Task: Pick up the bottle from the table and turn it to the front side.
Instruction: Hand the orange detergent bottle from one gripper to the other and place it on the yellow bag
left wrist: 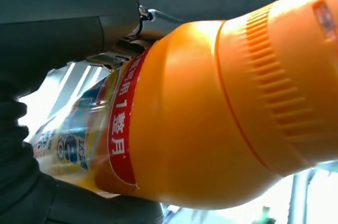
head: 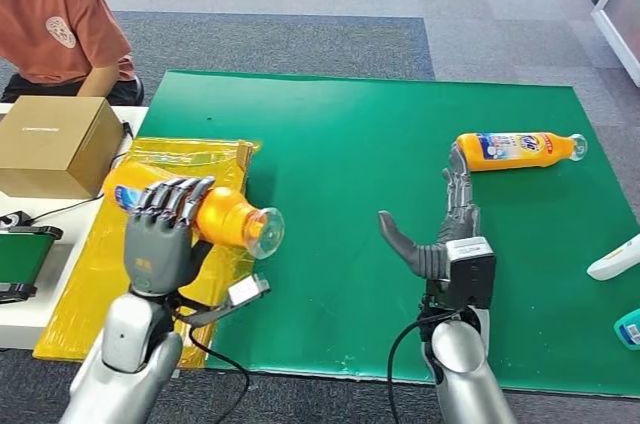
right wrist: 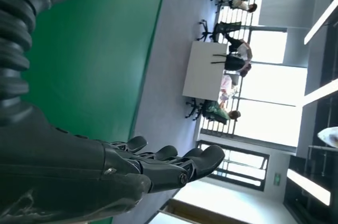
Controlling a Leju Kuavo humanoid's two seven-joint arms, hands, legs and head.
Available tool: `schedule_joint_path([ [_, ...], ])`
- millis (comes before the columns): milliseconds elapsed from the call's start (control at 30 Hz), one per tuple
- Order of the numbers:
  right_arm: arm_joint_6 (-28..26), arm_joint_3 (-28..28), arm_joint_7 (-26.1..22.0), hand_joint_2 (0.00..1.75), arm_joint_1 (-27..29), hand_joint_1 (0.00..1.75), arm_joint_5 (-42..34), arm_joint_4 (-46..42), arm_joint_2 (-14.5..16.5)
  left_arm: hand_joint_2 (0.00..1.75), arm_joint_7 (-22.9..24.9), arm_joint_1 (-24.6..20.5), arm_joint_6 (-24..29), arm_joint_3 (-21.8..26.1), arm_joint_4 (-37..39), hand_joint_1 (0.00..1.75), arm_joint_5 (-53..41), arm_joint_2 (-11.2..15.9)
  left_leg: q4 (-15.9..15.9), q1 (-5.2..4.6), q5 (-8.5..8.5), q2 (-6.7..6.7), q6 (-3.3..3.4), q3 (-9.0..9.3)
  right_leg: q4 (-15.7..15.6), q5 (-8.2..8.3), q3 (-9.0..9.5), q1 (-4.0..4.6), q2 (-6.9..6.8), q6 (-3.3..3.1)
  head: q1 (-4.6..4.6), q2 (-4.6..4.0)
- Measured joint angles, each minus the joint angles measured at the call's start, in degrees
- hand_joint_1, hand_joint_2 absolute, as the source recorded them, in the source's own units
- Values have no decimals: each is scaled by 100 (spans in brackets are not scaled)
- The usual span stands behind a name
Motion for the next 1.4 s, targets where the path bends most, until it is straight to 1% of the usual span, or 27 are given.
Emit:
schedule_joint_path([
  [33,108,-4,20,175,-14,0,-31,-73,-1,175,161,-161,-60,-46,456,175,4,32,0,0,2,0,-3,0,0,4,-1,0,1,-2,0,-1],
  [100,288,-7,60,175,-44,0,-46,-189,-1,175,316,-486,-185,-162,1406,175,37,82,0,1,6,2,-4,-1,1,10,-4,1,2,-5,0,-1],
  [167,397,-8,71,175,-64,0,-41,-280,-1,175,344,-777,-276,-263,2240,175,104,95,0,1,8,3,-2,-1,1,11,-3,1,3,-3,2,-1],
  [233,463,-6,70,175,-73,0,-28,-356,-1,175,338,-1005,-311,-320,2914,175,211,97,0,0,8,3,-2,-2,1,12,-2,0,3,-2,1,-1],
  [333,512,-3,72,175,-79,0,-7,-423,-1,175,306,-1245,-314,-367,3583,175,305,99,0,0,7,2,-1,-4,1,11,0,0,1,0,2,-1],
  [433,571,9,86,175,-90,0,19,-440,-1,175,250,-1413,-286,-392,3947,175,414,91,0,-1,6,1,0,-4,1,11,1,0,2,0,1,0],
  [467,593,17,94,175,-95,0,28,-441,-1,175,216,-1453,-260,-396,4028,137,478,86,0,-1,6,1,0,-4,1,11,1,0,2,0,1,0],
  [567,633,65,101,175,-112,0,48,-440,-1,175,116,-1527,-174,-398,4167,6,649,72,0,0,6,1,-1,-3,1,11,0,1,1,0,1,-1],
  [600,640,80,101,175,-118,0,51,-440,-1,175,97,-1536,-161,-399,4187,0,685,69,0,0,6,1,-1,-3,1,11,0,1,1,0,1,-1],
  [700,646,96,100,175,-124,0,52,-439,-1,175,82,-1540,-155,-399,4198,0,716,66,0,0,6,1,-1,-3,1,11,0,1,1,-1,1,0],
  [800,636,180,115,175,-137,0,50,-439,-1,175,-108,-1481,-273,-398,4214,0,1243,11,0,0,7,2,-1,-4,1,11,1,1,1,0,1,0],
  [900,627,204,122,175,-128,0,49,-439,-1,175,-293,-1355,-323,-380,4135,0,1732,-10,0,0,6,2,0,-4,1,11,0,0,1,0,2,0],
  [1100,597,191,120,175,-52,0,52,-440,-5,175,-526,-1069,-348,-332,3813,0,2148,26,0,0,6,2,0,-5,1,10,-1,1,2,-1,0,0],
  [1233,562,151,131,175,46,0,87,-454,-17,175,-908,-639,-448,-263,3078,0,2898,41,0,1,5,3,0,-5,0,9,-3,1,2,-1,2,-1],
  [1333,529,86,142,175,163,0,142,-494,-21,175,-1254,-251,-512,-211,2203,0,3747,29,0,0,2,3,2,-6,0,7,-3,1,2,-1,1,0],
  [1400,475,41,157,175,266,0,174,-532,-23,175,-1560,36,-348,-161,1502,0,4292,6,0,0,-1,3,1,-7,0,5,-3,1,2,-1,2,-1],
])
